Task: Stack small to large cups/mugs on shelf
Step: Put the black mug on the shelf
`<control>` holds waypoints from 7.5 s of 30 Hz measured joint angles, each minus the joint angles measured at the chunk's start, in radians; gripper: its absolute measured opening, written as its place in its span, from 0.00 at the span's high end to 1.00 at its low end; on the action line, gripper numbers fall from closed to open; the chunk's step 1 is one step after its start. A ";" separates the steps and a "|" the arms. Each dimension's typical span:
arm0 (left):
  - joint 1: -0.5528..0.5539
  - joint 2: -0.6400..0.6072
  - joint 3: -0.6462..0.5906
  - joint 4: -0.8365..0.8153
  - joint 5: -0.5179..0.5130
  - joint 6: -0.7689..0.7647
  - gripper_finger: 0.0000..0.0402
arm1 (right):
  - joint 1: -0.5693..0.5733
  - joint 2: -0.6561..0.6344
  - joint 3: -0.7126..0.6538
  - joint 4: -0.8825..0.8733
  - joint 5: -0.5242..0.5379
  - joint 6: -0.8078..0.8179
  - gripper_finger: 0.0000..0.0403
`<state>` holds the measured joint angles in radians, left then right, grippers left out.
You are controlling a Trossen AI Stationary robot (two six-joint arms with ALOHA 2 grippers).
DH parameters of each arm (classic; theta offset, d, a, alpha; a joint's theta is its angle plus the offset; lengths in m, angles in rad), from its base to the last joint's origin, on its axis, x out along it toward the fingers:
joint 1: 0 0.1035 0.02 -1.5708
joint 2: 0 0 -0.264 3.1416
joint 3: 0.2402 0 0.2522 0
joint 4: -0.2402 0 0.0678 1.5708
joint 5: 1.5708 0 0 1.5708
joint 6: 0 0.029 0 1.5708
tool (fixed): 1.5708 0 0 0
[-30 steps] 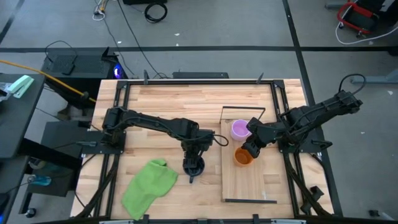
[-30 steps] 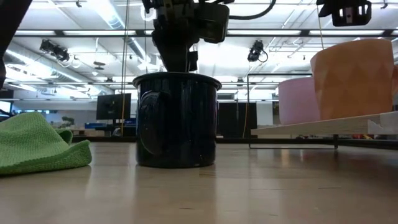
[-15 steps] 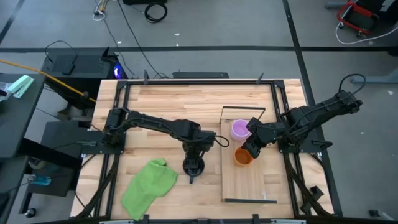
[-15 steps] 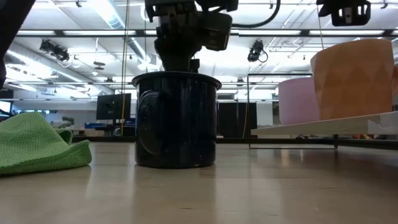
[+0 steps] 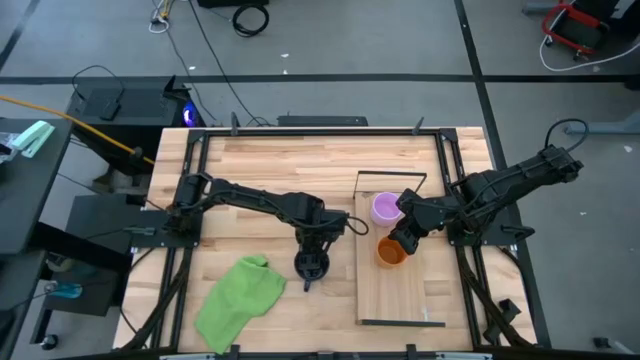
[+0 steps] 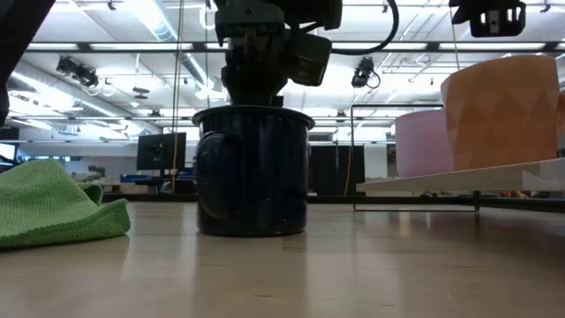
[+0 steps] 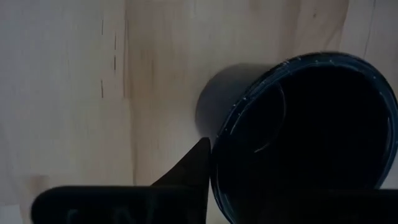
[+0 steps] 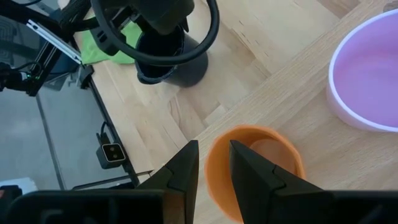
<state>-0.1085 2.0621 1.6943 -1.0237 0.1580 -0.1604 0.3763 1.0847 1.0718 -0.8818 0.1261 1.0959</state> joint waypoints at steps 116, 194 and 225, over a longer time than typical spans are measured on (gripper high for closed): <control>-0.479 0.047 0.057 0.135 -0.458 -1.970 0.93 | 0.094 -0.037 0.000 0.000 -0.176 -0.213 0.76; -0.317 -0.063 0.399 -0.547 -0.693 -1.420 0.83 | 0.050 -0.037 0.000 0.235 -0.238 -0.304 0.76; 0.590 -0.172 0.252 -0.415 -0.297 -0.372 0.97 | -0.110 -0.037 0.000 0.340 -0.205 -0.362 0.76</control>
<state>0.4812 1.8904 1.9464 -1.4389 -0.1386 -0.5327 0.2666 1.0475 1.0718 -0.5422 -0.0792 0.7334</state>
